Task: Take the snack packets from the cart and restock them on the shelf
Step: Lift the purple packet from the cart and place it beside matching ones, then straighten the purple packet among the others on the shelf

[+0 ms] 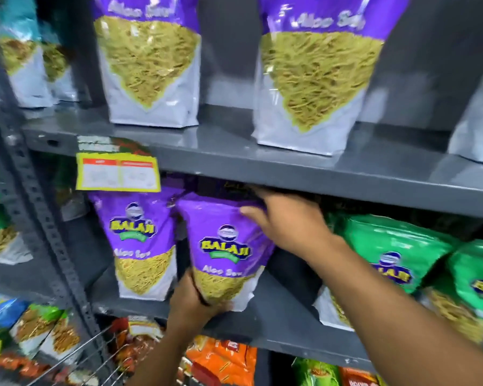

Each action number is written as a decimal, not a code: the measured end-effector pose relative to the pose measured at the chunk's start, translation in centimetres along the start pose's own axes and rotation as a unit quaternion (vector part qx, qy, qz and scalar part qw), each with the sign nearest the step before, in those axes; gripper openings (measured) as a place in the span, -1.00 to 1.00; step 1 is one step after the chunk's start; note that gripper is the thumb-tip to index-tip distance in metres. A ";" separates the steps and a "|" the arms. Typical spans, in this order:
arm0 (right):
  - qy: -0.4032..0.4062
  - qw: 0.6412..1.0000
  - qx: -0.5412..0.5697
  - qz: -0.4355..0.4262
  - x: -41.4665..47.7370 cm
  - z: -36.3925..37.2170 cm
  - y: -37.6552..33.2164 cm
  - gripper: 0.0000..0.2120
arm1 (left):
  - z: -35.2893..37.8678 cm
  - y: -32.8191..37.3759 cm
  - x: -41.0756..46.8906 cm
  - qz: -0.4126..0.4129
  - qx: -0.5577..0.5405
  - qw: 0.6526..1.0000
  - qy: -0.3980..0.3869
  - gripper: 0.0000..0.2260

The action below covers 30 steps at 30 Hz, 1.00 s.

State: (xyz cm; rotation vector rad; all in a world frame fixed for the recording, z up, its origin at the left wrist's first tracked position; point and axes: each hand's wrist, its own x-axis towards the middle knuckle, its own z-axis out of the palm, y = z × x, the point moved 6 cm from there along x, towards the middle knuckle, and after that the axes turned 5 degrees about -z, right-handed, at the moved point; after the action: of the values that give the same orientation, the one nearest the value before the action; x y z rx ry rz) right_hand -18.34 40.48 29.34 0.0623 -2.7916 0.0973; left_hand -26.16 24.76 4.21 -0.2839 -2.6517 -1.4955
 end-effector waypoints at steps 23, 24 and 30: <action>0.077 0.971 -0.192 0.120 -16.1 -7.1 18.0 -0.55 | 22.3 13.9 -8.0 0.026 -0.092 0.950 -0.298 -0.41; 0.040 0.965 -0.217 0.139 -16.9 -7.4 19.6 -0.52 | 22.3 14.0 -8.1 0.036 -0.089 0.949 -0.300 -0.34; 0.022 0.960 -0.231 0.155 -17.5 -8.8 23.7 -0.75 | 21.5 15.4 -8.8 0.053 -0.094 0.953 -0.285 -0.29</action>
State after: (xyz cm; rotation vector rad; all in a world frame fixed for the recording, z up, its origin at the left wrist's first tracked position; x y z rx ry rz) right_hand -0.26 65.36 30.21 -0.4851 -2.6799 -0.4711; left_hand -14.05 49.82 4.56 -0.9953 -2.8215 -1.8591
